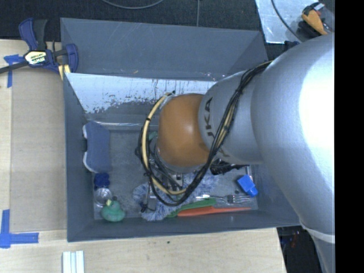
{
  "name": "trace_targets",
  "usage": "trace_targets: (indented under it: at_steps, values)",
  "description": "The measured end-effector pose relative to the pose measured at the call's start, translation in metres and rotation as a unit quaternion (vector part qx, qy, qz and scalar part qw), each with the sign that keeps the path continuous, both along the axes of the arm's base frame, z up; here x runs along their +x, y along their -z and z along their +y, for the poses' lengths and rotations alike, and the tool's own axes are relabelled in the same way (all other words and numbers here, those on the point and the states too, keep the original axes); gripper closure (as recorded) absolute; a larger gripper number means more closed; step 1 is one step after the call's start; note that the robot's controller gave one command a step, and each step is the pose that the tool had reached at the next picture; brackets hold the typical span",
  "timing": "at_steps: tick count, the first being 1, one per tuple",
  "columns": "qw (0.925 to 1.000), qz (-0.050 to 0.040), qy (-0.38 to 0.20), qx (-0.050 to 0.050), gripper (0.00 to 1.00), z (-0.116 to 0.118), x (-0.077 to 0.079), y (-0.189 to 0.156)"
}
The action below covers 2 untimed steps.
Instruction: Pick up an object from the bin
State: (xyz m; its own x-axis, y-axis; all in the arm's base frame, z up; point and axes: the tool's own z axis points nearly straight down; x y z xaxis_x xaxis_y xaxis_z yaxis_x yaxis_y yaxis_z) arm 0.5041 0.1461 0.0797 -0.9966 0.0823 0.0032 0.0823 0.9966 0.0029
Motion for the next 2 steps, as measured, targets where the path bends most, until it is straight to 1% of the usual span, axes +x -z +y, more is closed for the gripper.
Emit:
trace_targets:
  at_steps: [1, 2]
  values:
    - [0.9958, -0.0171, -0.09, 0.0, 0.0, -0.035, -0.004, -0.035]
    - [0.9987, -0.0049, 0.051, 0.0, 0.0, -0.02, 0.01, 0.01]
